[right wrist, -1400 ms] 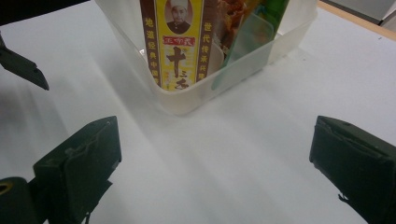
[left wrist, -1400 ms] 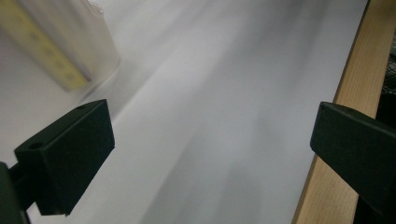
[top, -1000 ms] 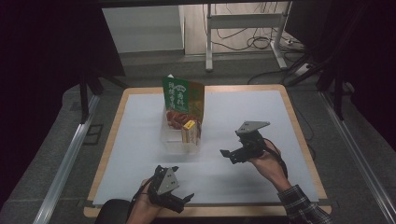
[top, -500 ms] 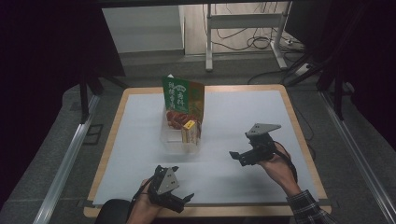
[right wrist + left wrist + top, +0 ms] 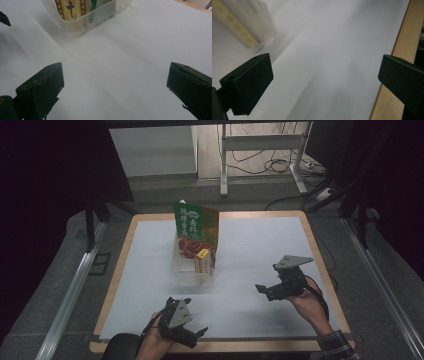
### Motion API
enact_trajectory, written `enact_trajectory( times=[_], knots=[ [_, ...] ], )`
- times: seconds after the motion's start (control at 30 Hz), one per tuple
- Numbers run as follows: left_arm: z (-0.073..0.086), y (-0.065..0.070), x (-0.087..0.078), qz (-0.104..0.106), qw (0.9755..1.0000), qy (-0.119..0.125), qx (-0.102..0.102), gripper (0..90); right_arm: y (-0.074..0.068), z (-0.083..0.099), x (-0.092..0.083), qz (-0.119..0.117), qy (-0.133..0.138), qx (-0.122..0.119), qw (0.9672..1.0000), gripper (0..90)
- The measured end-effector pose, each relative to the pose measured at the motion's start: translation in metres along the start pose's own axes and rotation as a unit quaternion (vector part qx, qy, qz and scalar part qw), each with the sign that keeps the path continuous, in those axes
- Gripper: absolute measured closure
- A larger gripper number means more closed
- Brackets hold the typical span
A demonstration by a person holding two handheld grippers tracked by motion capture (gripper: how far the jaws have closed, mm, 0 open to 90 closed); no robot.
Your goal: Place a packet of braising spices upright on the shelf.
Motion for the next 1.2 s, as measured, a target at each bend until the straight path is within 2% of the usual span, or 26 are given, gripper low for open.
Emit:
enact_trajectory(
  times=[0.23, 0.7, 1.2],
  knots=[
    [0.000, 0.000, 0.000, 0.000, 1.0000, 0.000, 0.000, 0.0, 0.003, 0.007, -0.007, 0.010, -0.003, -0.005, 0.9999, 1.0],
    [0.000, 0.001, 0.000, 0.003, 1.0000, -0.002, 0.002, 0.0, 0.005, 0.019, -0.013, 0.013, -0.006, -0.011, 0.9998, 1.0],
    [0.000, 0.000, 0.000, 0.001, 1.0000, -0.001, 0.001, 0.0, 0.011, 0.033, -0.025, 0.025, -0.006, 0.002, 0.9997, 1.0]
  ],
)
Point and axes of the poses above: each handheld gripper's, and its own axes: x roughly forward along the jaws, z roughly out of its underside, y roughly to its right, the point moved 2 cm from there along x, roughly forward along the jaws, and after that the axes turned 11 degrees about y, right-handed, at the moved point
